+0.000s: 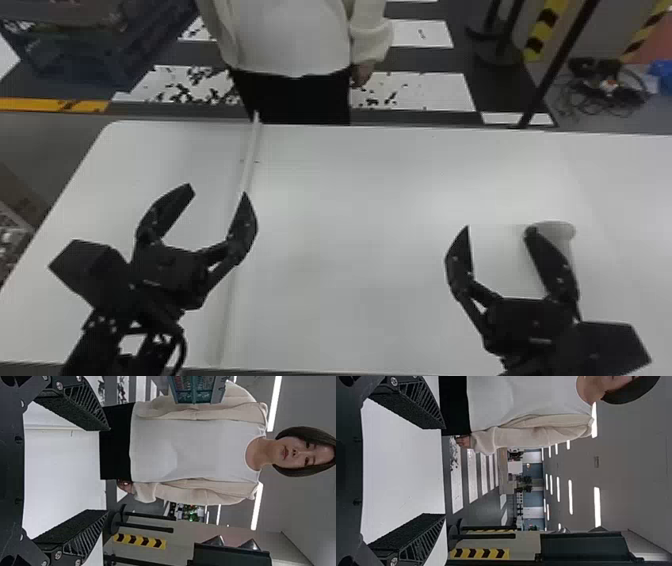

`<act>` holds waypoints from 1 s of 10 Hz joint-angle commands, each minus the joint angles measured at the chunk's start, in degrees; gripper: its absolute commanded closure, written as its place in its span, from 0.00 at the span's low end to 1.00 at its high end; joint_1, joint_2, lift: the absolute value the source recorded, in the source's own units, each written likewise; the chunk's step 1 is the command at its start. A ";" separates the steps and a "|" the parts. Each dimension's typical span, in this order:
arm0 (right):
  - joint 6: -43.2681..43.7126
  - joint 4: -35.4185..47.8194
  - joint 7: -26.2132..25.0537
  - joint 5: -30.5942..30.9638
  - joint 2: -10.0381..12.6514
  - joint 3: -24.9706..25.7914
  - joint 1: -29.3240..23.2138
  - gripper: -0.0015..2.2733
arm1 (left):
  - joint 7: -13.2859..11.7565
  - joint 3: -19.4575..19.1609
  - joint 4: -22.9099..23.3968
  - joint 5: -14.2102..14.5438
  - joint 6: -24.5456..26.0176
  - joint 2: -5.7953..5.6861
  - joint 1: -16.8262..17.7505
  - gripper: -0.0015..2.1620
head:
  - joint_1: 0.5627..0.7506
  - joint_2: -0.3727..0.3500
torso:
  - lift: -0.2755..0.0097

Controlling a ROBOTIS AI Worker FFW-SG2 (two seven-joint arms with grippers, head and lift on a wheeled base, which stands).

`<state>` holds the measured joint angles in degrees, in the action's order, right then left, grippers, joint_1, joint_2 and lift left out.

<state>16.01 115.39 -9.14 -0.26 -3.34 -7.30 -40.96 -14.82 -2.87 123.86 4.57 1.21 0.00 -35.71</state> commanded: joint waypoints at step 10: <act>-0.68 0.28 0.00 0.09 -0.18 -0.17 -0.35 0.04 | -0.03 -0.47 0.59 0.61 -0.02 0.09 -0.68 0.07 | 0.70 0.52 | 0.63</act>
<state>15.35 115.66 -9.14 -0.17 -3.46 -7.47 -41.31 -14.86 -3.16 124.34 4.96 1.34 0.00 -36.31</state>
